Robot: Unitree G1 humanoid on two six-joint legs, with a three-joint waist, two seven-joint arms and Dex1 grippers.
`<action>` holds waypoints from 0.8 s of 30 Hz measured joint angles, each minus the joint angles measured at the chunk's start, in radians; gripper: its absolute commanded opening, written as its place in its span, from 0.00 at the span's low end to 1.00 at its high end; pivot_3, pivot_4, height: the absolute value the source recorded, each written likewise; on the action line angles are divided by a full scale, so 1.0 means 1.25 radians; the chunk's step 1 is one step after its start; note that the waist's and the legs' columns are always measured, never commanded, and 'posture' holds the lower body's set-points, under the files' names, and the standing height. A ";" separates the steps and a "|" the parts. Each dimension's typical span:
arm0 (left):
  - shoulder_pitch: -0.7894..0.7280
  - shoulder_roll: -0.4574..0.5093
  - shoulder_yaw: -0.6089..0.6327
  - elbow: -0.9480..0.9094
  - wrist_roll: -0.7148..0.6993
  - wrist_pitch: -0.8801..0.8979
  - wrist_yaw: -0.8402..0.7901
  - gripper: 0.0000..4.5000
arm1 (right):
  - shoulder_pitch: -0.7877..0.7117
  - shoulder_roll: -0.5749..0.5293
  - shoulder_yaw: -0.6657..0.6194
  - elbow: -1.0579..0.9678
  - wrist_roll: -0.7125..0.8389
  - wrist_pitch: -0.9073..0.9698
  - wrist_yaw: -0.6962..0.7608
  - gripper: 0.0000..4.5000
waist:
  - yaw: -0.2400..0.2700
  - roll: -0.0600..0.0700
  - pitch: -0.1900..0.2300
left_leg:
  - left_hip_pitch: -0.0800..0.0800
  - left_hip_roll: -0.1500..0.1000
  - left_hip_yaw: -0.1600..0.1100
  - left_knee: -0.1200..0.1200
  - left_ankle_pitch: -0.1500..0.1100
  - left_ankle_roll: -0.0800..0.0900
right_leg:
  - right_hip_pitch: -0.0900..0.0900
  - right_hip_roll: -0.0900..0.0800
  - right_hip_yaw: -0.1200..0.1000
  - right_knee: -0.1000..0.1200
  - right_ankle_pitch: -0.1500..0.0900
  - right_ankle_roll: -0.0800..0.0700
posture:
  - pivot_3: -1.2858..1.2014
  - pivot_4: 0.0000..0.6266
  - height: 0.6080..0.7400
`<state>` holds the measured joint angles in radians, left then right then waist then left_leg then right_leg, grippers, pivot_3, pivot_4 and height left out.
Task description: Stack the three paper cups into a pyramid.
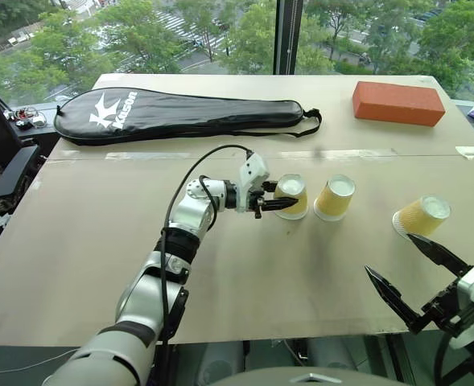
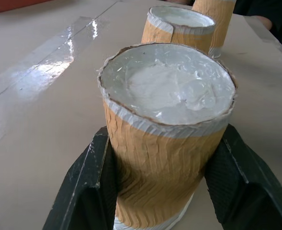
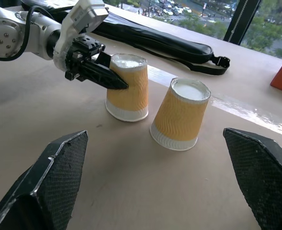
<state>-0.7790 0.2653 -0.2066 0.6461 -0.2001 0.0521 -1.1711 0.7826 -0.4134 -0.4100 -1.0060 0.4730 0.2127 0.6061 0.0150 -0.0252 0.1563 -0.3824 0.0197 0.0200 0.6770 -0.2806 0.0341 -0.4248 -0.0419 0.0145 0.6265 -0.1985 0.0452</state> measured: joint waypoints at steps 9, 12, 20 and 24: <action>-0.012 -0.035 0.007 0.044 0.020 -0.048 0.000 0.44 | 0.021 0.021 0.000 0.002 -0.023 -0.033 -0.003 1.00 | 0.001 0.000 0.000 | 0.000 0.000 0.000 0.001 0.000 0.000 | 0.001 0.000 0.000 0.000 0.000 0.000 | 0.52 0.24 1.00; -0.012 -0.046 0.008 0.045 0.025 -0.048 0.004 0.44 | 0.021 0.022 0.000 0.006 -0.023 -0.037 -0.003 1.00 | 0.000 0.000 0.000 | 0.000 0.000 0.000 0.001 0.000 0.000 | 0.001 0.000 0.000 0.000 0.000 0.000 | 0.52 0.24 1.00; 0.002 -0.059 0.016 0.027 0.031 -0.041 0.018 0.44 | 0.006 0.001 -0.001 0.038 -0.015 -0.040 0.010 1.00 | 0.000 0.000 0.000 | 0.000 0.000 0.000 0.001 0.000 0.000 | 0.001 0.000 0.000 0.000 0.000 0.000 | 0.52 0.24 1.00; 0.009 -0.057 0.019 0.015 0.031 -0.029 0.022 0.44 | -0.062 -0.065 -0.029 0.080 0.027 -0.028 0.035 1.00 | -0.001 0.000 0.000 | 0.001 0.000 0.000 0.002 0.000 0.000 | 0.002 0.000 0.000 0.000 0.000 0.000 | 0.52 0.24 1.00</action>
<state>-0.7672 0.1937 -0.1834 0.6643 -0.1614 0.0156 -1.1433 0.7046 -0.4951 -0.4459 -0.9057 0.5070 0.1783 0.6505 0.0143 -0.0251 0.1561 -0.3813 0.0193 0.0198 0.6792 -0.2807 0.0342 -0.4220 -0.0421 0.0149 0.6261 -0.1985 0.0452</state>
